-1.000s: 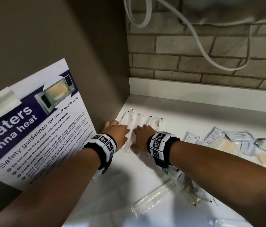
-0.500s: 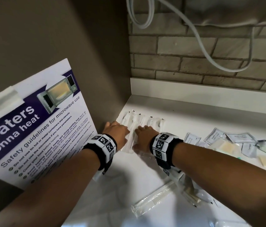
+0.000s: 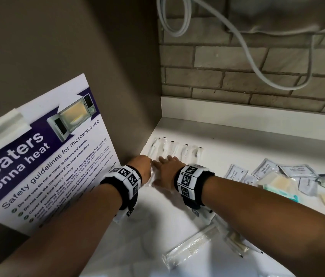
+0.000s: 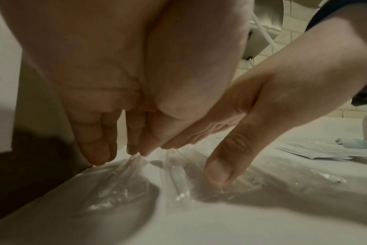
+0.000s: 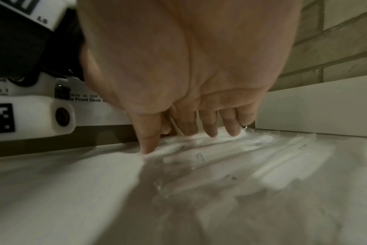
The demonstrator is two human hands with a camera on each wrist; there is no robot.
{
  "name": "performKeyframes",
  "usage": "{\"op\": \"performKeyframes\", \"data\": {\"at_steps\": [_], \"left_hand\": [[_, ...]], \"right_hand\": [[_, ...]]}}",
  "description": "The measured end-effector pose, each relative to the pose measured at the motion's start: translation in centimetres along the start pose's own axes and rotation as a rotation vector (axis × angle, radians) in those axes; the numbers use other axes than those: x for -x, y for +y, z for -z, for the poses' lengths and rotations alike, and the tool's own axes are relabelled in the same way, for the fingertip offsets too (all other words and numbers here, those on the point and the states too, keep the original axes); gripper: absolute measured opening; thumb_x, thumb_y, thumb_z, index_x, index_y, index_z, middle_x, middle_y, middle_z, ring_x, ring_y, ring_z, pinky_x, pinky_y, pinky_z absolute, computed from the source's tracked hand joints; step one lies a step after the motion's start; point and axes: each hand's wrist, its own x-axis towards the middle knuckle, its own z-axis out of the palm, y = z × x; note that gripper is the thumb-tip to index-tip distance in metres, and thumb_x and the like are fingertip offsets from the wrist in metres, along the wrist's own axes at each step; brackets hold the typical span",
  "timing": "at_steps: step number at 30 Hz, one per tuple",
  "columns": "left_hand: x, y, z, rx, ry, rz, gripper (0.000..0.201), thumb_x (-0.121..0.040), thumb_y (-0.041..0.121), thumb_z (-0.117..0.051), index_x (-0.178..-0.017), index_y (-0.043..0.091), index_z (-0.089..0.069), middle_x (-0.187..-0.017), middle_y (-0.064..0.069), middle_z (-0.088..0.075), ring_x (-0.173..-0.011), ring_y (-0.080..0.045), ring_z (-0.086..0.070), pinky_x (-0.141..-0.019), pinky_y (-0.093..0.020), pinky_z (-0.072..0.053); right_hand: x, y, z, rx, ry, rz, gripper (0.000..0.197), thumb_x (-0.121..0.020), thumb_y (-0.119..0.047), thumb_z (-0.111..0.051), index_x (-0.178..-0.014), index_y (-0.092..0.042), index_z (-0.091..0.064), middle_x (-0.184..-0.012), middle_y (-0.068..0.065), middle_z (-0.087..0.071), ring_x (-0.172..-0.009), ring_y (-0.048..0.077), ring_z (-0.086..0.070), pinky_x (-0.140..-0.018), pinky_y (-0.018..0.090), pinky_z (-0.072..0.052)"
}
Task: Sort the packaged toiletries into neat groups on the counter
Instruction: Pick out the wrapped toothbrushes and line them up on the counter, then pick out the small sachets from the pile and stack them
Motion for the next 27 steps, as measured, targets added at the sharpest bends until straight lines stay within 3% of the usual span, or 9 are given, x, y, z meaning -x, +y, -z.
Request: {"op": "performKeyframes", "data": {"at_steps": [12, 18, 22, 27], "left_hand": [[-0.5, -0.3, -0.2, -0.057, 0.013, -0.010, 0.035, -0.089, 0.008, -0.051, -0.123, 0.007, -0.058, -0.126, -0.009, -0.059, -0.118, -0.026, -0.057, -0.100, -0.032, -0.045], [0.0, 0.2, 0.7, 0.080, 0.070, -0.010, 0.047, -0.088, 0.003, -0.048, -0.134, 0.012, -0.050, -0.138, -0.007, -0.050, -0.128, -0.025, -0.048, -0.106, -0.028, -0.039], [0.0, 3.0, 1.9, 0.203, 0.178, -0.083, 0.045, -0.090, 0.014, -0.048, -0.134, 0.023, -0.051, -0.138, -0.003, -0.049, -0.130, -0.024, -0.041, -0.109, -0.036, -0.037], [1.1, 11.2, 3.1, 0.285, 0.117, -0.293, 0.034, -0.094, 0.034, -0.053, -0.124, 0.021, -0.060, -0.123, -0.003, -0.063, -0.112, -0.023, -0.059, -0.096, -0.031, -0.047]], "right_hand": [[0.1, 0.3, -0.5, -0.077, -0.002, -0.007, 0.085, -0.090, -0.051, -0.053, -0.154, -0.020, -0.007, -0.160, 0.010, -0.015, -0.146, 0.037, -0.016, -0.120, 0.043, -0.014], [1.9, 1.2, 1.1, -0.130, 0.019, 0.013, 0.082, -0.091, -0.051, -0.052, -0.154, -0.019, -0.011, -0.161, 0.010, -0.013, -0.146, 0.033, -0.016, -0.118, 0.042, -0.013], [5.0, 5.5, 2.6, -0.124, 0.096, -0.050, 0.059, -0.093, -0.046, -0.047, -0.145, -0.019, -0.037, -0.151, 0.009, -0.038, -0.135, 0.029, -0.040, -0.114, 0.039, -0.029], [9.5, 14.3, 2.4, -0.080, 0.039, -0.329, 0.044, -0.093, -0.030, -0.044, -0.137, -0.025, -0.045, -0.141, 0.003, -0.051, -0.130, 0.023, -0.046, -0.117, 0.041, -0.019]]}}
